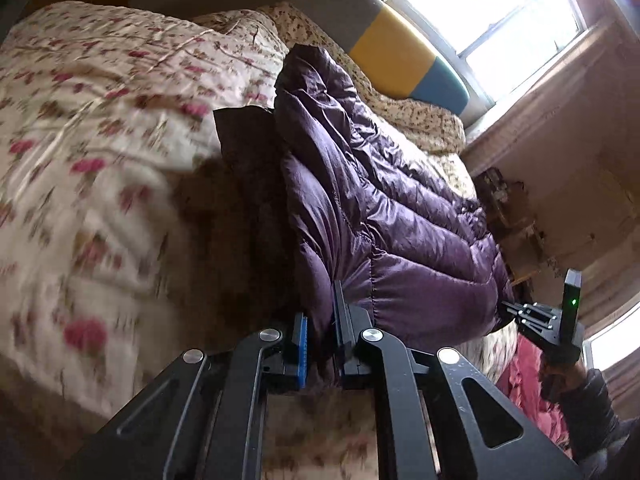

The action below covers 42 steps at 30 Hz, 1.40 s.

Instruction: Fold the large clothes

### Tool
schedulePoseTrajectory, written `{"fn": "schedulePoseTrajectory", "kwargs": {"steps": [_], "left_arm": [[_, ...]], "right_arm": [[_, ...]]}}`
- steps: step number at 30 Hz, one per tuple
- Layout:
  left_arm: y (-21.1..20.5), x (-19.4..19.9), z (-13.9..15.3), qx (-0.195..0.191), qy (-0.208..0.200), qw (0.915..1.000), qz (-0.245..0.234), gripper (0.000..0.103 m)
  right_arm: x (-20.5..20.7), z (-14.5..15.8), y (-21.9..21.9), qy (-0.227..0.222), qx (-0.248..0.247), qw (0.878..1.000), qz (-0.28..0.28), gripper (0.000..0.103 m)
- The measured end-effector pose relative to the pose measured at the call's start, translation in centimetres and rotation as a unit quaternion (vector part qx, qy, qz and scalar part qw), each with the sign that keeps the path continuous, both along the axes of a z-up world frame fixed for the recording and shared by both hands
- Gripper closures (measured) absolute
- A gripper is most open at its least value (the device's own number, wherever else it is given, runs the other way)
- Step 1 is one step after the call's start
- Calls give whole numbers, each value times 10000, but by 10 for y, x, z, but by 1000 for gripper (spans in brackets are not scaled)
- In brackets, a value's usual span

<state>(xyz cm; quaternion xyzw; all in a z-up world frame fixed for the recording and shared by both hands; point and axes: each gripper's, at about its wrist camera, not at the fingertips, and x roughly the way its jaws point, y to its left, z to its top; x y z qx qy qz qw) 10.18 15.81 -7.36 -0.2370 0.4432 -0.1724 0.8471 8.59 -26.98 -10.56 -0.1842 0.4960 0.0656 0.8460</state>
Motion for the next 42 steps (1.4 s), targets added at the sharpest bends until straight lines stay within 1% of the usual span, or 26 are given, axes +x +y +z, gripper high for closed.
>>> {"fn": "schedulePoseTrajectory", "kwargs": {"steps": [1,2,3,4,5,6,7,9,11,13,15,19,20,21,22,23,24,25,26,29,30,31,32,33,37,42], "left_arm": [[-1,-7,2,89,-12,10000,13,88],[-1,-12,5,152,-47,9999,37,82],[0,-16,8,178,-84,9998,54,63],[4,-17,13,146,-176,9997,96,42],[9,-13,18,117,-266,9994,188,38],[13,-10,23,114,-333,9991,255,38],[17,-2,28,98,-378,9989,253,38],[20,10,34,79,-452,9983,345,38],[21,33,36,-31,-465,9982,390,38],[16,56,39,-18,-443,9980,442,38],[12,82,38,-190,-300,9981,512,38],[4,120,29,-188,2,9981,581,39],[2,128,26,-141,88,9981,594,43],[0,135,23,-57,176,9978,643,55],[-2,138,22,-48,211,9980,600,77],[-4,141,19,28,236,9981,566,88],[-5,144,19,188,233,9979,578,97],[-7,145,20,321,162,9977,581,101],[-9,145,22,434,73,9973,596,101],[-14,146,31,746,-166,9946,703,101],[-17,147,33,873,-223,9932,734,102],[-23,151,35,1134,-313,9900,775,103],[-26,154,34,1234,-313,9888,776,103],[-32,159,31,1441,-321,9860,779,103],[-47,170,16,2011,-293,9764,736,103],[-57,180,-10,2587,-215,9631,710,103]], "right_arm": [[-3,0,-1,7,-37,10000,13,88],[-7,3,-2,10,7,10000,37,75],[-11,7,-3,-17,108,9999,66,54],[-13,12,-3,-83,139,9998,77,48],[-15,19,-4,-183,143,9997,88,39],[-13,29,-6,-323,206,9992,79,34],[-9,36,-7,-399,301,9987,47,32],[7,49,-12,-536,670,9963,-110,31],[31,55,-15,-581,974,9932,-246,30],[63,54,-18,-622,1213,9894,-495,30],[100,44,-25,-495,1553,9832,-818,30],[150,23,-33,-219,1808,9747,-1299,30],[161,15,-36,-94,1932,9710,-1407,31],[165,11,-37,-19,2029,9685,-1444,39],[170,7,-37,72,2137,9659,-1460,49],[173,4,-37,127,2153,9655,-1461,71],[173,5,-36,88,2124,9665,-1438,86],[168,7,-33,-26,2061,9683,-1410,91],[164,10,-32,-149,1990,9699,-1394,96],[149,26,-28,-771,1637,9729,-1439,97],[148,29,-25,-933,1448,9740,-1473,98],[149,28,-24,-1052,1302,9744,-1500,98],[150,27,-22,-1146,1132,9747,-1547,98],[152,25,-20,-1189,1005,9750,-1584,98],[163,8,-15,-1236,648,9735,-1814,98],[177,-21,-11,-1129,302,9737,-1957,97]]}}
